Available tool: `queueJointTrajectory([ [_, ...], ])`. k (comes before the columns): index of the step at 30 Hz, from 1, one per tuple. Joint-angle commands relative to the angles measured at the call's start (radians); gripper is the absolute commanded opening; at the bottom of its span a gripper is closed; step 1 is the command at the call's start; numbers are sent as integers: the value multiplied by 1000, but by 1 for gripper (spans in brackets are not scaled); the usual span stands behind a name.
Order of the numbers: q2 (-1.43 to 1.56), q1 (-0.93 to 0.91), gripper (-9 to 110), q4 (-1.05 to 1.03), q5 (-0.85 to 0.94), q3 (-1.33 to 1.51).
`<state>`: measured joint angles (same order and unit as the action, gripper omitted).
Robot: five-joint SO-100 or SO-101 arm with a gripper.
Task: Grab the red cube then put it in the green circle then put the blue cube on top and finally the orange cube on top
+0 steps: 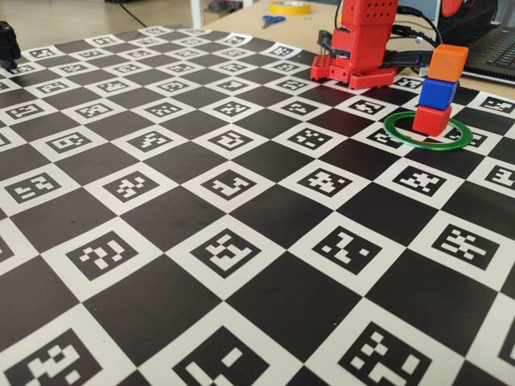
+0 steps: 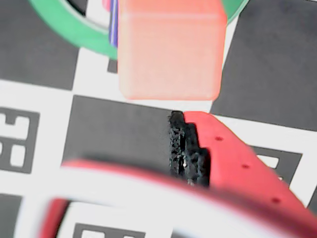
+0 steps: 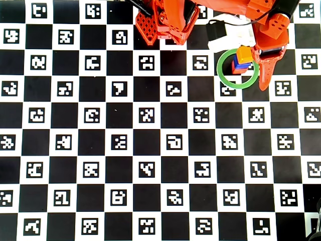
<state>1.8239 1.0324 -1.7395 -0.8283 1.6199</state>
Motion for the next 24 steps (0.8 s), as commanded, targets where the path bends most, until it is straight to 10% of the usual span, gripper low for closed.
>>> queueJointTrajectory([
  [1, 74, -60, 55, -61, 40, -66],
  [24, 218, -657, 8, 276, 508, 92],
])
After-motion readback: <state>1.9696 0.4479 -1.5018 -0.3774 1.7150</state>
